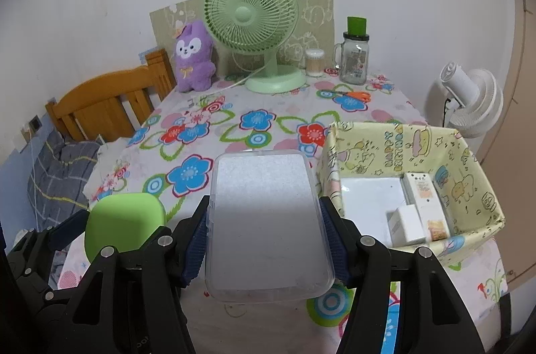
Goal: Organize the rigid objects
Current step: 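Carry the green pad in the left tool while the right tool carries the case to the box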
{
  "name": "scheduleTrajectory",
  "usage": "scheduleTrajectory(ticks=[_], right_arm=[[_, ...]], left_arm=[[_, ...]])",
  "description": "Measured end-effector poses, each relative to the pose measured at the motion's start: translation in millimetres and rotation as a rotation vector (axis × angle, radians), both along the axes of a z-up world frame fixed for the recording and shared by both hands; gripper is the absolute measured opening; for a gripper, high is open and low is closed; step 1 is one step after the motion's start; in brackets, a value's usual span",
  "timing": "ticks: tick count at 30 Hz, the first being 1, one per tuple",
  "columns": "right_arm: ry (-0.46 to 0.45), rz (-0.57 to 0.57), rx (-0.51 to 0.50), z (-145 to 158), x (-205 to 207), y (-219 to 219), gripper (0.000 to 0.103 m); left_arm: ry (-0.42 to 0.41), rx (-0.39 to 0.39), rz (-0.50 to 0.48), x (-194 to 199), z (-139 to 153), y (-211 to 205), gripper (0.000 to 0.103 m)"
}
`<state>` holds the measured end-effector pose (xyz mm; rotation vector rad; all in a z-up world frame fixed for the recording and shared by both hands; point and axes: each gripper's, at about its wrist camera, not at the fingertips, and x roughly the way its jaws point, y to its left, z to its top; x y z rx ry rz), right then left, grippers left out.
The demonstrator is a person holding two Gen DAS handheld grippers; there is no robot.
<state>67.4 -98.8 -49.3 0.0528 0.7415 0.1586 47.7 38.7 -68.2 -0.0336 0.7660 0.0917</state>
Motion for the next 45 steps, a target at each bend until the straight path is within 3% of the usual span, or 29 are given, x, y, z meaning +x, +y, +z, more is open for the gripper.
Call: scheduleTrajectory(ticks=[18,45], right_arm=[[-0.049,-0.063,0.023,28.9,0.3,-47.4,0.064],[-0.065,-0.161,0.046,34.7,4.7,-118.1,0.064]], left_arm=[[-0.049,-0.004,-0.063,8.7,27.5,-44.1,0.095],[-0.057,-0.006,-0.18,27.2,36.1,-113.1,0.095]])
